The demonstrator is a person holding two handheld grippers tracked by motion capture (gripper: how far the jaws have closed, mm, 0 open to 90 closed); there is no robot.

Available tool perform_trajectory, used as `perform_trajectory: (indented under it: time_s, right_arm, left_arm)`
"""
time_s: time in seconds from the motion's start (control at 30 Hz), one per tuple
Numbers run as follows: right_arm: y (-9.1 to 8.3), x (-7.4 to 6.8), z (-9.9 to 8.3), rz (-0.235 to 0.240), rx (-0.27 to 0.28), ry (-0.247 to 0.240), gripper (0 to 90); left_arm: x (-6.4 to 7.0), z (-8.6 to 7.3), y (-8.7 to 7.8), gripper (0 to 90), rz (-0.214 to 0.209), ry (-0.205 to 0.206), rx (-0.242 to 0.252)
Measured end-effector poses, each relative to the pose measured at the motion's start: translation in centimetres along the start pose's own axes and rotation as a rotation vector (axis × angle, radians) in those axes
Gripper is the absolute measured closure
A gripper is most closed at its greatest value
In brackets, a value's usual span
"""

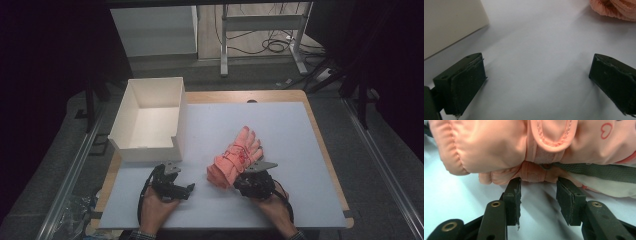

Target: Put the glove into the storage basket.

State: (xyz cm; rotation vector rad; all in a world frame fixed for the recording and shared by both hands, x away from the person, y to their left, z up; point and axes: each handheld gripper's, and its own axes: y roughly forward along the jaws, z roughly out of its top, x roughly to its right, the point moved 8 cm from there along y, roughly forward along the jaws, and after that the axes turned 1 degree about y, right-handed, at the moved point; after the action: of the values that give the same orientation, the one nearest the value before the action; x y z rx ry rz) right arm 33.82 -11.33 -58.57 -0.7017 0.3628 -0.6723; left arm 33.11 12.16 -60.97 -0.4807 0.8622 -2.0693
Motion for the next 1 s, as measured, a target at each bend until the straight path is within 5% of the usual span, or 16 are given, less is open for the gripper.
perform_trajectory:
  time_s: [0.2,0.43,0.47,0.77,1.0]
  right_arm:
    - [-1.0,0.7,-0.5,-0.012,0.01,0.008,52.4]
    - [-3.1,3.3,-1.5,-0.069,0.014,0.016,46.1]
    - [-3.6,4.2,-1.8,-0.104,0.015,0.007,43.6]
    - [-5.5,7.3,-3.1,-0.168,0.024,0.03,33.5]
    - [-6.5,9.5,-4.1,-0.209,0.031,0.061,27.9]
  left_arm:
    - [0.0,0.0,0.0,0.6,-0.002,-0.001,-0.002]
    - [0.0,0.1,0.0,1.2,-0.005,0.009,-0.008]
    - [0.1,0.2,-0.1,1.9,-0.02,0.013,-0.011]
    - [1.3,2.3,-1.2,1.9,-0.093,0.03,0.015]
    - [2.2,3.2,-1.8,1.7,-0.111,0.059,0.013]
